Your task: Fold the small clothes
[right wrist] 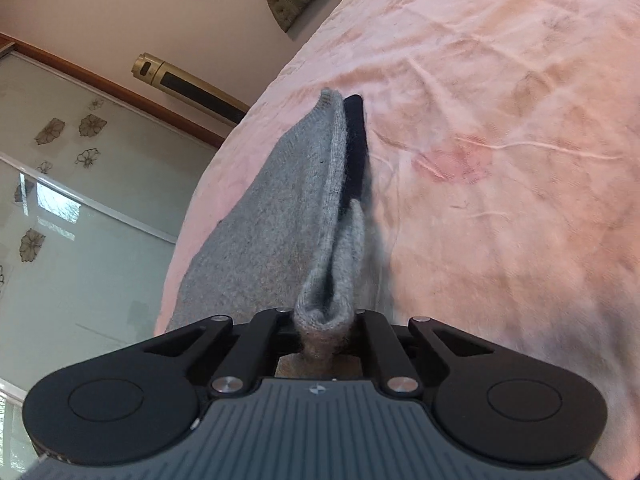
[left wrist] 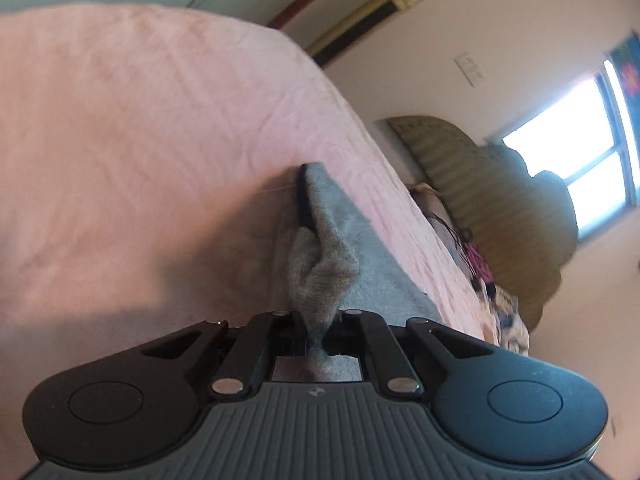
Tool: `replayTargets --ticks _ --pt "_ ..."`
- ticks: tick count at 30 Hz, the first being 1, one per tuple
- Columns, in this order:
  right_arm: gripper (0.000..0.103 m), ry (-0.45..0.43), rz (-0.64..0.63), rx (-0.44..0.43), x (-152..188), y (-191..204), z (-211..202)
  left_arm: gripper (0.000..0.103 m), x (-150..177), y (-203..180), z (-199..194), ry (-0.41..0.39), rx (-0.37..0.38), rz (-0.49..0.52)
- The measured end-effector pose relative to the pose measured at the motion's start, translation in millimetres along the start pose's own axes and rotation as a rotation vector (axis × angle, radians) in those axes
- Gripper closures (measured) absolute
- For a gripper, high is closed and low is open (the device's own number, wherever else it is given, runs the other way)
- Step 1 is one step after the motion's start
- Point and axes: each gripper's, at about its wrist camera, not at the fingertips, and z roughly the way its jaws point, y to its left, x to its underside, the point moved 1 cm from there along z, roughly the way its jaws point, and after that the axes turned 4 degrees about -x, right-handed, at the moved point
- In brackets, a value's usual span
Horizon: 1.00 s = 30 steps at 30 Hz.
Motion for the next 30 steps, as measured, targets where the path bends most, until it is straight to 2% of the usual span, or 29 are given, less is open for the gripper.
replayTargets --ticks 2,3,4,6,7,8,9,11,12,13,14,15,16,18,19,20,23,24,26,28,30 --pt "0.092 0.010 0.004 0.015 7.3 -3.6 -14.3 0.098 6.3 5.0 2.9 0.060 -0.041 0.061" --pt "0.092 0.024 0.016 0.028 11.3 -9.3 -15.8 0.097 12.0 8.8 6.6 0.079 -0.097 0.106" --pt "0.092 0.046 0.028 0.036 14.5 -16.3 -13.8 0.095 15.3 12.5 8.6 0.080 -0.129 0.129" --pt "0.091 0.055 0.076 0.022 17.2 -27.9 -11.5 0.091 14.4 12.4 -0.8 0.062 -0.124 0.173" --pt "0.085 0.041 0.109 0.002 14.9 -29.3 -15.2 0.083 9.2 9.2 -8.5 0.039 -0.123 0.184" --pt "0.074 0.016 0.115 -0.001 10.3 -27.3 -21.4 0.079 2.4 4.2 -17.4 -0.006 -0.135 0.200" --pt "0.056 -0.053 0.089 0.009 3.6 -21.8 -33.6 0.073 -4.2 -3.0 -27.8 -0.090 -0.168 0.227" --pt "0.034 -0.207 0.005 0.049 -12.7 -5.2 -53.4 0.065 -17.5 -27.4 -38.2 -0.244 -0.207 0.316" --pt "0.033 -0.232 -0.035 0.049 -21.8 4.8 -54.3 0.058 -22.8 -43.6 -37.2 -0.304 -0.197 0.355" --pt "0.033 -0.243 -0.080 0.046 -32.1 19.9 -48.2 0.046 -27.4 -61.6 -31.3 -0.348 -0.179 0.383" --pt "0.033 -0.247 -0.119 0.040 -39.9 35.0 -37.4 0.038 -27.7 -80.1 -20.7 -0.361 -0.163 0.413" --pt "0.032 -0.245 -0.168 0.024 -45.2 51.6 -22.0 0.030 -25.9 -99.9 -3.2 -0.348 -0.144 0.470" --pt "0.030 -0.231 -0.227 0.002 -48.6 67.6 -2.9 0.030 -21.1 -117.5 18.3 -0.336 -0.129 0.535" --pt "0.013 -0.188 -0.325 0.004 -53.0 94.3 48.1 0.030 -10.2 -142.9 72.0 -0.287 -0.184 0.625" --pt "0.013 -0.161 -0.370 0.031 -53.7 103.1 74.0 0.030 -4.8 -150.3 103.6 -0.227 -0.231 0.671" --pt "0.014 -0.133 -0.432 0.084 -55.2 110.3 102.0 0.030 -2.1 -151.5 128.1 -0.185 -0.272 0.695" --pt "0.018 -0.085 -0.589 0.321 -46.5 112.3 162.2 0.030 5.6 -138.0 182.7 -0.068 -0.393 0.737" --pt "0.017 -0.053 -0.617 0.390 -42.5 104.6 174.4 0.027 8.4 -132.3 187.1 -0.088 -0.396 0.761" --pt "0.014 -0.074 -0.730 0.444 -30.7 91.5 178.4 0.027 10.9 -119.1 172.2 -0.080 -0.369 0.758" --pt "0.014 -0.067 -0.729 0.441 -33.9 87.8 173.0 0.020 10.8 -117.0 171.1 -0.064 -0.345 0.773" --pt "0.013 -0.074 -0.706 0.427 -41.1 82.9 169.4 0.018 11.5 -117.9 171.7 -0.055 -0.347 0.784"
